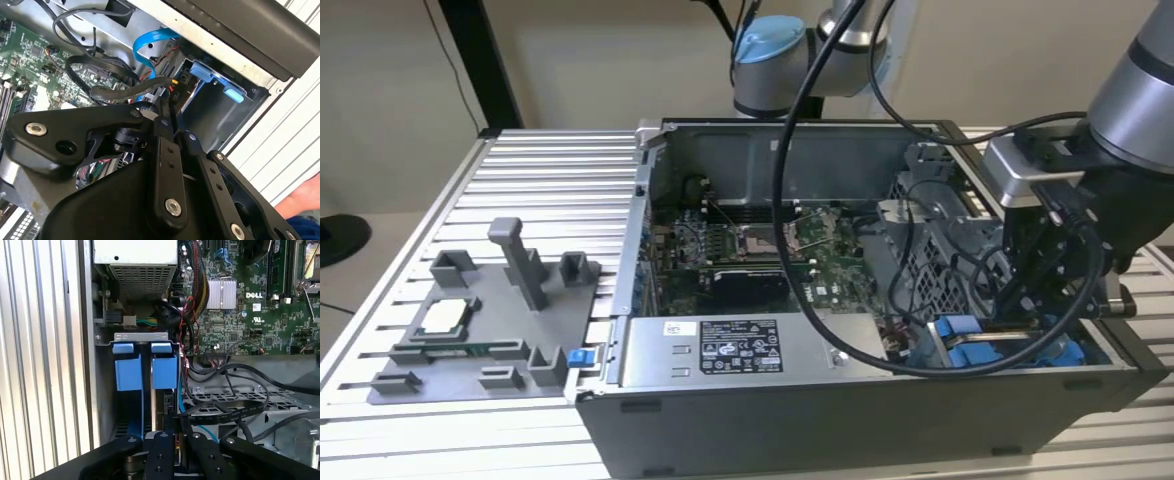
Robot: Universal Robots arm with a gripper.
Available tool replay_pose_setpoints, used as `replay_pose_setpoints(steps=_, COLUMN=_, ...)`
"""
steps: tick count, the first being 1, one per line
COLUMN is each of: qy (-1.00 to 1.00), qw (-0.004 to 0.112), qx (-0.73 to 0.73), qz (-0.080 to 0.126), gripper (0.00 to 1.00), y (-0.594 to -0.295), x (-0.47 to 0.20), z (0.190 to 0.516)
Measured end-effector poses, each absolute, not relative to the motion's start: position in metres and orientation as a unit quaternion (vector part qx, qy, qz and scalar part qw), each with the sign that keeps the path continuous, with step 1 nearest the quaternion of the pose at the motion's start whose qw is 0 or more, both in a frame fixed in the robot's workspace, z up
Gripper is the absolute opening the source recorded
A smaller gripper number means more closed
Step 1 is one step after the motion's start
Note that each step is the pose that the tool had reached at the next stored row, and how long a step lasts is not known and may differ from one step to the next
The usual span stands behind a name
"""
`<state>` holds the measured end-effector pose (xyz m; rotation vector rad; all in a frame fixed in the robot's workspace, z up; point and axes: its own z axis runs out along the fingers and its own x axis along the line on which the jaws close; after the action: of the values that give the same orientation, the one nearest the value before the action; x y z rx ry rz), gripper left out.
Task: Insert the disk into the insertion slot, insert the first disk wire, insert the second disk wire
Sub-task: 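Insert the second disk wire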
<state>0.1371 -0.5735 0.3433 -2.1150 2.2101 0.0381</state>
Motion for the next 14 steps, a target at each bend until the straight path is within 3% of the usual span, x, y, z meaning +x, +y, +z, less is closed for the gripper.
replay_pose_setpoints(steps=14, qy=0.722, qw=0.041, qx=-0.691, qz=0.012, gripper=0.00, y=-0.5735, x=0.1371, z=0.3389)
